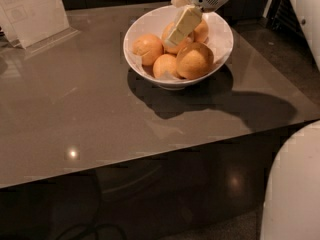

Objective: Pick orange from white bowl

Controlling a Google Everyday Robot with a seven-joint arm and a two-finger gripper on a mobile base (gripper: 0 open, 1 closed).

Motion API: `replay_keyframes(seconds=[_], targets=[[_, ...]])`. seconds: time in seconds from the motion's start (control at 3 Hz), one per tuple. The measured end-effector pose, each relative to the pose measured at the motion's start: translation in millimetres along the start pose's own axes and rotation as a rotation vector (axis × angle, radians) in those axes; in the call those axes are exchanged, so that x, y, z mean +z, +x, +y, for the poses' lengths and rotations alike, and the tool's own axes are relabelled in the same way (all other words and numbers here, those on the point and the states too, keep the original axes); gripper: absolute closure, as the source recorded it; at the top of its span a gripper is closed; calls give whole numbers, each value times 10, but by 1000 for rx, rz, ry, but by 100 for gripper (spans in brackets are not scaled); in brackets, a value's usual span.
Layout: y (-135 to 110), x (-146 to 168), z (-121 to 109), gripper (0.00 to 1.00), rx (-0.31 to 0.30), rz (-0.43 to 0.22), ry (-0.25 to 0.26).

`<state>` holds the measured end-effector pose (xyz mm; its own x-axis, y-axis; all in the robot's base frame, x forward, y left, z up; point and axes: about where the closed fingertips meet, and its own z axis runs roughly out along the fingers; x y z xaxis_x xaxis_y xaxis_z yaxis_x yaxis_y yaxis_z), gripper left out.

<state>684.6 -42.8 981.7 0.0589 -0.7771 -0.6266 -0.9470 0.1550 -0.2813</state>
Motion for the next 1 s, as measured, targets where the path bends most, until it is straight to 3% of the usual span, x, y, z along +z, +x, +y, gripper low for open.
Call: replay_keyframes(seconds=[0.33, 0.67, 1.0], targets=[[1, 6, 0, 35, 1, 0, -1], [36, 79, -9, 23, 19, -9, -11], [40, 166, -3, 17, 23, -20, -35]])
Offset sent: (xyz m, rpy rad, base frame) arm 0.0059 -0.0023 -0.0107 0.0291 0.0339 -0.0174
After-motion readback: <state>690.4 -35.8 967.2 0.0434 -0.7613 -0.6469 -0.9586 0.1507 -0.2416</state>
